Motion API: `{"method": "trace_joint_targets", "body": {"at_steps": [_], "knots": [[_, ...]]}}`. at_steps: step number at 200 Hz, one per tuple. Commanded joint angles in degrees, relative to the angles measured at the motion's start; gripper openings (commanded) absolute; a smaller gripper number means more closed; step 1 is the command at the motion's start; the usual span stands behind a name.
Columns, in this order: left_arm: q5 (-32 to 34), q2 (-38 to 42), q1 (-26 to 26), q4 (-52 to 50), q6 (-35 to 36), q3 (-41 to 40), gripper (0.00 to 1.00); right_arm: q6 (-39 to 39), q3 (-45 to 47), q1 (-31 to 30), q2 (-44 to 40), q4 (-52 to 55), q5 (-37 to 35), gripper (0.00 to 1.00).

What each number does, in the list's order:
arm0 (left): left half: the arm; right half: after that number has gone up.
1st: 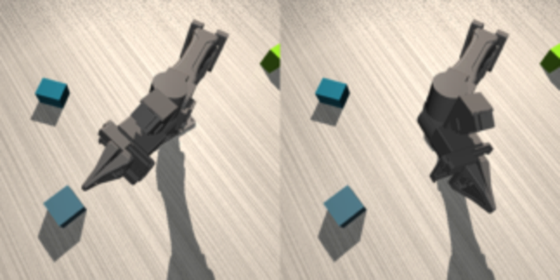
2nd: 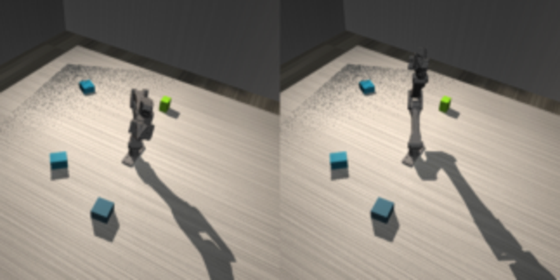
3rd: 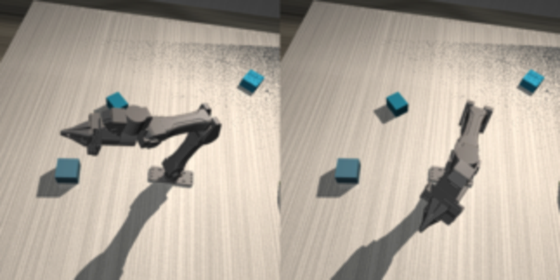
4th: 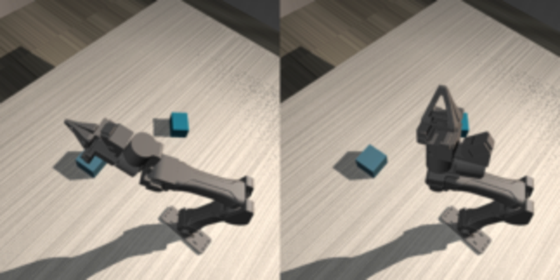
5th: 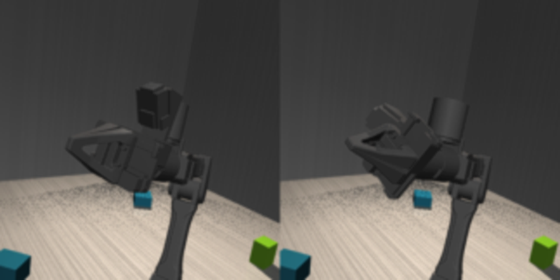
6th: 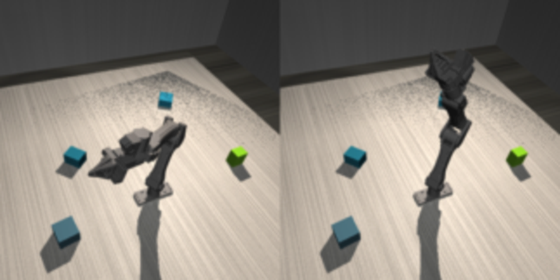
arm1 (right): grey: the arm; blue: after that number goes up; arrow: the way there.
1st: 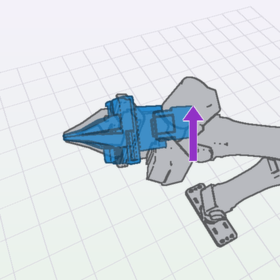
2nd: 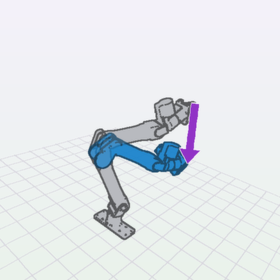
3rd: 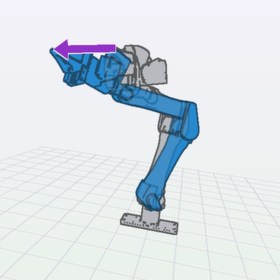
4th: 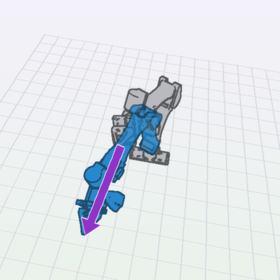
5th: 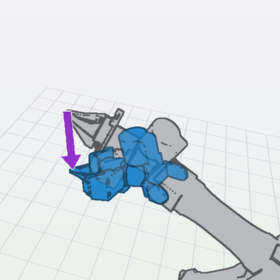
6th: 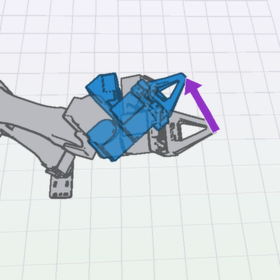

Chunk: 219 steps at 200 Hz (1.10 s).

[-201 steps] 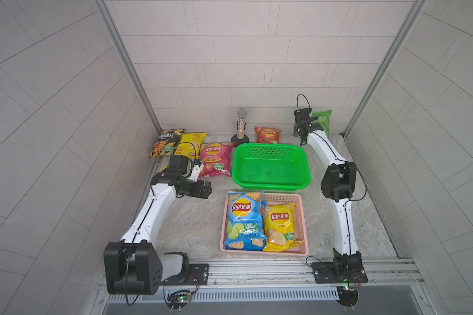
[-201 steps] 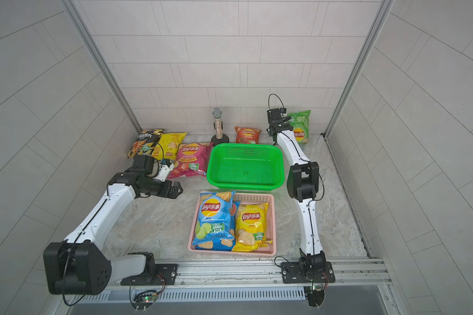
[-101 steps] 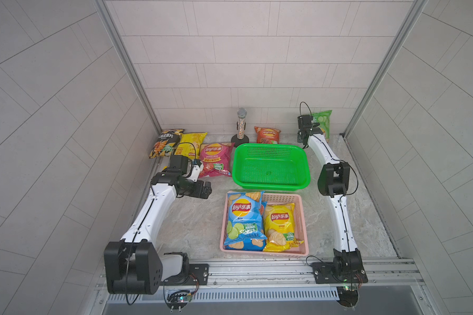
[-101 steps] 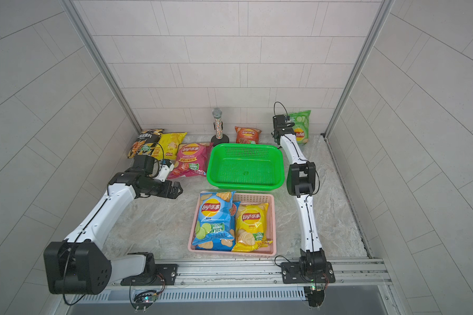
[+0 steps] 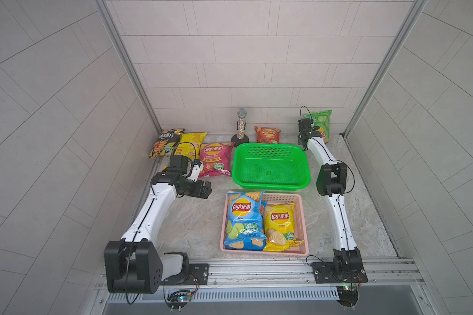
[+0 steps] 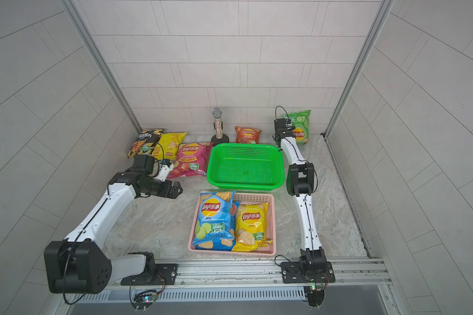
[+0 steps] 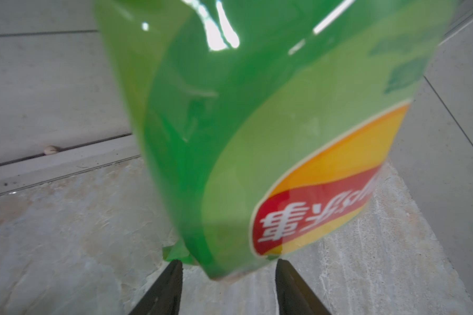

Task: Put the potato chips into the basket
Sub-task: Pick up the potato chip from the corner of the board.

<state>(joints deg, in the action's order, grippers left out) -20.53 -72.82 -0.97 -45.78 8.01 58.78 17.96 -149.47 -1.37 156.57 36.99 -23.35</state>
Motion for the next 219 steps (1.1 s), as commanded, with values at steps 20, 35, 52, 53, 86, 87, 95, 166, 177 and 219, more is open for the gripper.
{"method": "trace_joint_targets", "body": {"at_steps": [20, 35, 52, 53, 86, 87, 95, 166, 177, 219], "knots": [[0.32, -0.15, 0.28, -0.60, 0.69, -0.16, 0.99, 1.24, -2.29, 1.57, 1.67, -1.90, -0.70, 0.58], [0.41, -0.18, 0.28, -0.58, 0.76, -0.16, 0.99, 2.06, -2.85, 2.26, 2.26, -1.85, -0.08, 0.58], [0.51, -0.29, 0.34, -0.62, 0.69, -0.07, 1.00, 3.30, -3.50, 3.04, 2.63, -1.29, 0.80, 0.57], [0.55, -0.25, 0.30, -0.62, 0.69, -0.07, 1.00, 3.38, -3.54, 3.17, 2.61, -1.24, 0.89, 0.56], [0.53, -0.64, 0.28, -0.69, 0.71, 0.01, 0.99, 3.10, -3.55, 3.39, 2.38, -1.28, 1.23, 0.34], [0.56, -0.65, 0.32, -0.66, 0.75, 0.01, 1.00, 3.08, -3.51, 3.34, 2.35, -1.25, 1.22, 0.33], [0.56, -0.74, 0.27, -0.65, 0.69, 0.07, 0.99, 2.81, -3.56, 3.35, 2.09, -1.35, 1.21, 0.26], [0.50, -0.50, 0.33, -0.89, 0.70, 0.19, 0.99, 1.13, -0.46, 2.81, -5.81, 0.57, 0.42, 0.00], [0.52, -0.20, 0.28, -0.87, 0.70, 0.11, 0.99, 1.02, 1.50, 2.73, -8.17, 0.49, 0.02, 0.00], [0.63, 0.60, 0.28, -0.89, 0.78, 0.10, 0.99, -0.55, 10.73, 1.35, -19.22, 1.12, -3.13, 0.00]]}}
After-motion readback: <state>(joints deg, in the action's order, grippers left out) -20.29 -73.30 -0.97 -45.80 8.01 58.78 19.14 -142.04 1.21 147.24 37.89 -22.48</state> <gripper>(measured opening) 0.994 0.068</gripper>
